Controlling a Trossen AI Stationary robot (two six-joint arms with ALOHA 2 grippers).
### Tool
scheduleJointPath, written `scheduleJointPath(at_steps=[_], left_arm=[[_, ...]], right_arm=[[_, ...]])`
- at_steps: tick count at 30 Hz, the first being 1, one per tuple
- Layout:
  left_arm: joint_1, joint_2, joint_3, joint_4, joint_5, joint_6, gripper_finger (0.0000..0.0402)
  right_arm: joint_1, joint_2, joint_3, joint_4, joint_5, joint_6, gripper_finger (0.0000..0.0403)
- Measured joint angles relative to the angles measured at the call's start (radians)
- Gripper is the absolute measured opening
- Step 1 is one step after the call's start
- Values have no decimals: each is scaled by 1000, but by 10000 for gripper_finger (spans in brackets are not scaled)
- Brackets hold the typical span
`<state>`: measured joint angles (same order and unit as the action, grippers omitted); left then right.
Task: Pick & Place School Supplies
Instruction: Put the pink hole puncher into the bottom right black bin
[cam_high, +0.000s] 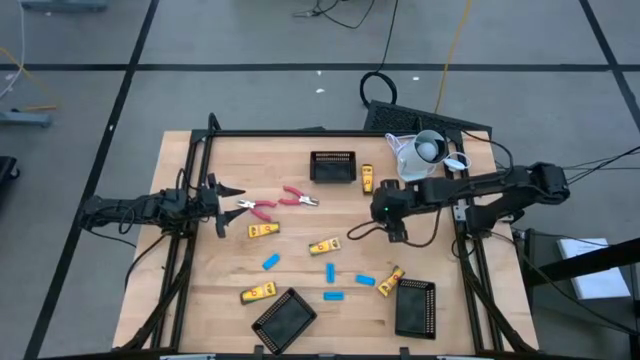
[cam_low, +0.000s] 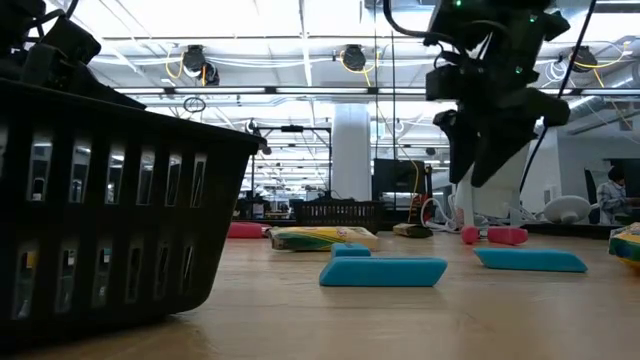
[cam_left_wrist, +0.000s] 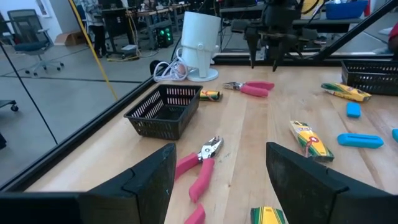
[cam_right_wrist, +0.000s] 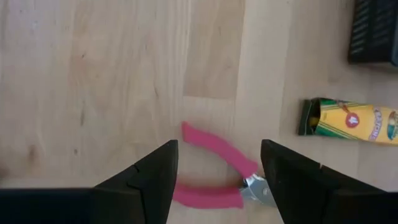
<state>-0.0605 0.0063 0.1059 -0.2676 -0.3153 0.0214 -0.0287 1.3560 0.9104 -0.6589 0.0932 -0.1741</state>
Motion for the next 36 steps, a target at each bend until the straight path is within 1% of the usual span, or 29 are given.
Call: scheduleJointPath(at_steps=[5,14,16,21,36], left_arm=[[0,0,0,1,0,0,250],[0,0,0,2,0,0,250],[0,0,0,3,0,3,250],[0,0,0,1,0,2,250],[0,0,0,0,0,3,250]], right_arm=[[-4,36,0,-13,-43,-3,223],[-4,161,0,-6,-39,-55,221],[-4,176,-1,2,-16,-59,222],[-9,178,-25,55,35,-82,221],[-23,178,-86,136,37,-85,221]])
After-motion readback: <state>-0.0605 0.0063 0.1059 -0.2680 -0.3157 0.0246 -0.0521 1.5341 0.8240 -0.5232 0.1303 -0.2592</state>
